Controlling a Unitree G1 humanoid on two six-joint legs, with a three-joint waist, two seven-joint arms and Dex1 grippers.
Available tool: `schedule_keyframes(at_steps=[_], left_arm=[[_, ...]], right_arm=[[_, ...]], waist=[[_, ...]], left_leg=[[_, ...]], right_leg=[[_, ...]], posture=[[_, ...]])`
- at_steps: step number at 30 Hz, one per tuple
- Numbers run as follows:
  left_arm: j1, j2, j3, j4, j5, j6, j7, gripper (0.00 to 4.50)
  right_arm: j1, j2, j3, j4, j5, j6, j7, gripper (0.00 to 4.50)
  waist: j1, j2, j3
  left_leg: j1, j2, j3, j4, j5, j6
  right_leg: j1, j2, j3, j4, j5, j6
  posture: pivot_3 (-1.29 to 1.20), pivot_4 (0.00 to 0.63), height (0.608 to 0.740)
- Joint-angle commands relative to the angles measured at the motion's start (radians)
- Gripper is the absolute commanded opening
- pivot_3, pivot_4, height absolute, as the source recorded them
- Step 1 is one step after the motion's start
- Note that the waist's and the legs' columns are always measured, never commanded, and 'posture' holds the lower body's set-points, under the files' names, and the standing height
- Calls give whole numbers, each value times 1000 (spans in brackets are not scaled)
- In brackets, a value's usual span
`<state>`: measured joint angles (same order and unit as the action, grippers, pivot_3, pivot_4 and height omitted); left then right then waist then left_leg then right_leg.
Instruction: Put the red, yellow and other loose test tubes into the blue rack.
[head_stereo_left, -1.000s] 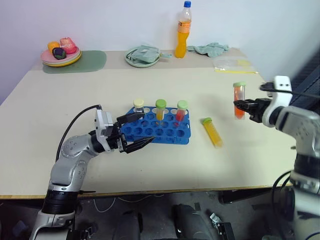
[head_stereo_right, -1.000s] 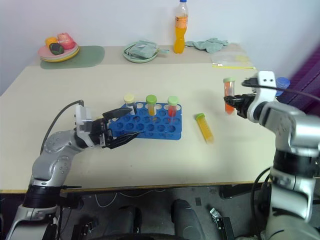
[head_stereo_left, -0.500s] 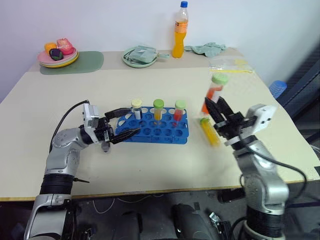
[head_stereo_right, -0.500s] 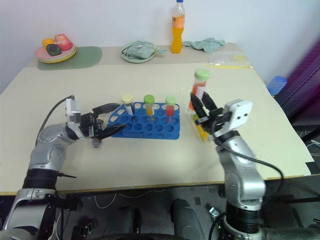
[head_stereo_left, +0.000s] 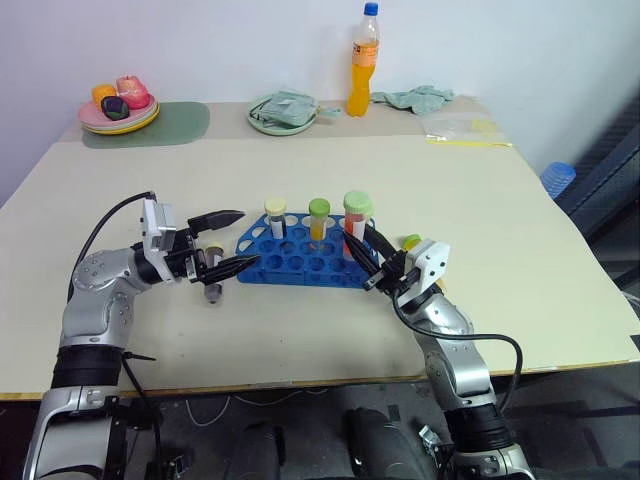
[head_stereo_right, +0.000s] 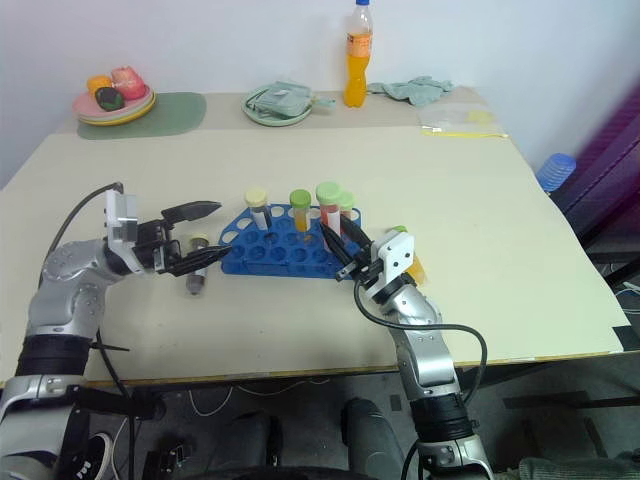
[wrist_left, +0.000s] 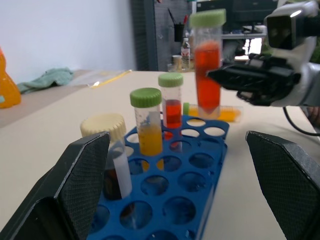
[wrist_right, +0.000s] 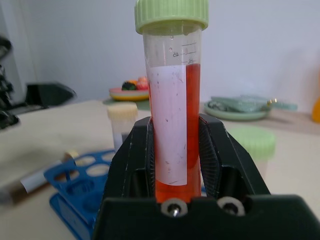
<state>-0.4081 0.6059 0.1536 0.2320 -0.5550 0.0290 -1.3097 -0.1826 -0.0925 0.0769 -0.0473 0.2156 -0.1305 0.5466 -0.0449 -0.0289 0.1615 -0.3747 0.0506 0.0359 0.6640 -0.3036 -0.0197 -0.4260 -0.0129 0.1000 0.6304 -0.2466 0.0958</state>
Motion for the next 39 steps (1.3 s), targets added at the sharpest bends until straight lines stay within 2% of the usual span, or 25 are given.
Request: schedule_keyframes(at_steps=[1, 5, 13, 23, 38, 39], left_arm=[[34, 22, 37, -91, -25, 26, 20, 4500], [53, 30, 36, -122, -23, 43, 25, 4500], [19, 27, 31, -41, -6, 12, -23, 4500], [31, 18, 29, -56, -7, 12, -27, 4500], [46, 2, 28, -99, -7, 25, 15, 4500], [47, 3, 28, -105, -9, 28, 18, 4500]], right_arm=[[-11, 3, -5, 12, 1, -69, -2, 721], [11, -5, -13, 24, 6, -89, -4, 721], [60, 4, 8, 20, -17, -102, -28, 721], [82, -19, -5, 3, -20, -95, -47, 721], [27, -14, 12, 75, -9, -87, -25, 721], [32, -15, 10, 67, 11, -74, -11, 1221]], waist=[[0, 0, 0], [1, 0, 0], [0, 0, 0], [1, 0, 0], [0, 0, 0], [0, 0, 0]], left_leg=[[0, 0, 0, 0, 0, 0], [0, 0, 0, 0, 0, 0], [0, 0, 0, 0, 0, 0], [0, 0, 0, 0, 0, 0], [1, 0, 0, 0, 0, 0], [1, 0, 0, 0, 0, 0]], right_leg=[[0, 0, 0, 0, 0, 0], [0, 0, 0, 0, 0, 0], [0, 0, 0, 0, 0, 0], [0, 0, 0, 0, 0, 0], [0, 0, 0, 1, 0, 0], [0, 0, 0, 1, 0, 0]], posture=[[0, 150, 740], [0, 150, 740], [0, 150, 740], [0, 150, 740], [0, 150, 740], [0, 150, 740]])
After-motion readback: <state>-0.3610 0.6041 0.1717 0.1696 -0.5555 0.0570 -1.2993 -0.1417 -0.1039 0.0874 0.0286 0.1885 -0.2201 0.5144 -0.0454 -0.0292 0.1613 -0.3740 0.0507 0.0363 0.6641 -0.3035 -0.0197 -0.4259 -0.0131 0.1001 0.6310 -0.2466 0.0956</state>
